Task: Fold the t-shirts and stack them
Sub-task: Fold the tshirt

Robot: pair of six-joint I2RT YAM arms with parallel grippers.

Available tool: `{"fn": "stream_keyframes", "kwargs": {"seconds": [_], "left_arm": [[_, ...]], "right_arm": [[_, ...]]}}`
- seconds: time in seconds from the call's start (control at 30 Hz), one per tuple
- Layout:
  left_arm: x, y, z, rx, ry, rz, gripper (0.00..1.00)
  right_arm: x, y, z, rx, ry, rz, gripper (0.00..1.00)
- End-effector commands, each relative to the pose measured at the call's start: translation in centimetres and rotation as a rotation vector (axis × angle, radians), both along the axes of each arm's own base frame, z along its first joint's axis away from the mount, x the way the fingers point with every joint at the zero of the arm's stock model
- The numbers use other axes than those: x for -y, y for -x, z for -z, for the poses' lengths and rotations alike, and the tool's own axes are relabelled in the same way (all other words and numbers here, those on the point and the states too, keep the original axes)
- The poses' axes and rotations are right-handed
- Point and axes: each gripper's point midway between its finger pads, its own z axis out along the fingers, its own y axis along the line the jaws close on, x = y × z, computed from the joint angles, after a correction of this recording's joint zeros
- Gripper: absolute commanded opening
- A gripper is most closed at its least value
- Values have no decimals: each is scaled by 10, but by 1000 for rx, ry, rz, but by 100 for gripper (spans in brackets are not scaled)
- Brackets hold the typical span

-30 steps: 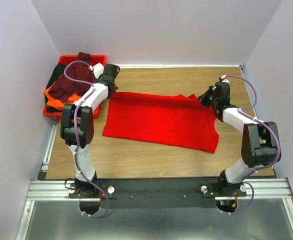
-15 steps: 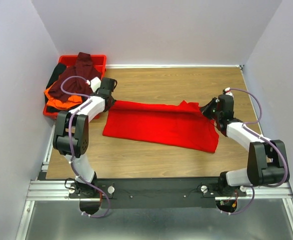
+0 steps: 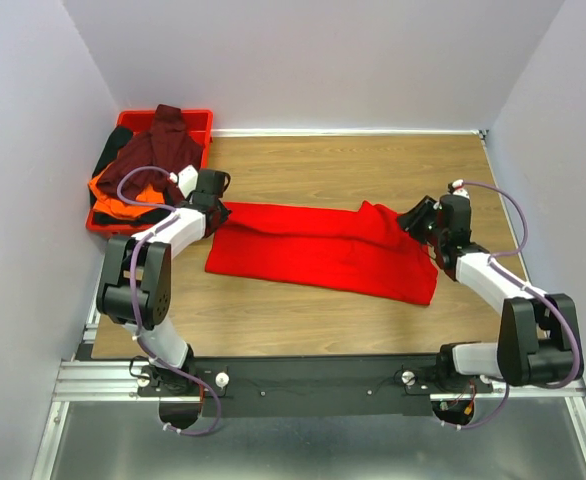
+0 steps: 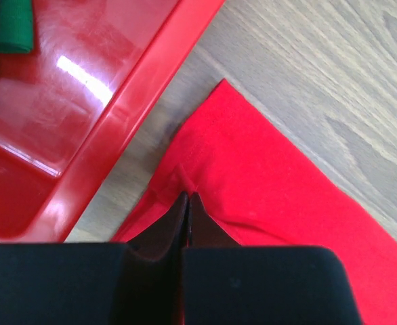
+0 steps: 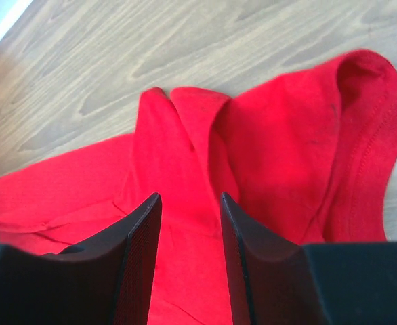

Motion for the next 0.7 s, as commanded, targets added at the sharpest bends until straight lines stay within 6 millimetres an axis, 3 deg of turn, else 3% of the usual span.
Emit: {"fn": "stream_keyframes", "kwargs": {"seconds": [0.0,0.03,0.07,0.3,0.67], "left_arm": [[5,-5,-14,66,37,7,5],[6,-5,-13,62,41,11,5],[6,-4,-12,59,42,14,5],[8,-6,-11,56,44,24,4],[10,-7,-8,48,46,26,4]], "right_arm": [[-4,-20,-18,40,7,-37,47],[-6,-25,-8,9,9,-49,47],[-8,-33,-13,20,10,-56,47],[4,-66,5,-32,76,-1,46],[3,-72,38,-138,62,16,46]]}}
